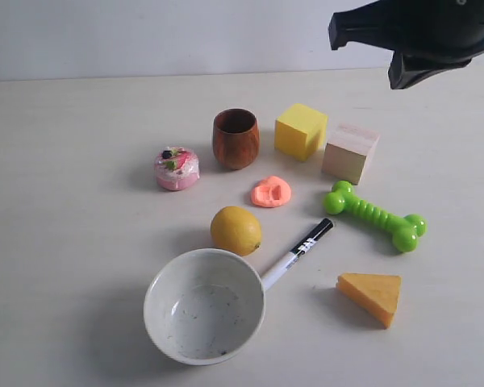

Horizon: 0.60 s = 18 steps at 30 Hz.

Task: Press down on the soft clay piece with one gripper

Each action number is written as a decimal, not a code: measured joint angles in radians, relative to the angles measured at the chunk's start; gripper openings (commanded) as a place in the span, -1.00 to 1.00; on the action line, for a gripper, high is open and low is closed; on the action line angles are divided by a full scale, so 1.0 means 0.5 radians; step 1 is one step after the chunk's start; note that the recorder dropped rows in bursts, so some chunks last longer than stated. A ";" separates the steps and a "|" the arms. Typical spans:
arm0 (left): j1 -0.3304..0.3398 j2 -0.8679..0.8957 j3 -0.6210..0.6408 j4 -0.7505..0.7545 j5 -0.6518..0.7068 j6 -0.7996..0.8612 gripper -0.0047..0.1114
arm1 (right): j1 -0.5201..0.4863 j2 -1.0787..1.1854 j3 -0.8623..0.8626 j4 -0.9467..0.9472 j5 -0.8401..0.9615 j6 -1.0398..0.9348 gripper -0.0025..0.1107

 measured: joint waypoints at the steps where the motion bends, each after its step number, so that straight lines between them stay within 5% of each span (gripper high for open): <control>1: 0.000 0.000 0.000 0.000 0.000 0.000 -0.92 | 0.000 -0.022 0.000 -0.010 -0.018 0.000 -0.96; 18: 0.000 0.000 0.000 0.000 0.000 0.000 -0.92 | -0.036 -0.359 0.105 -0.410 -0.234 0.000 -0.96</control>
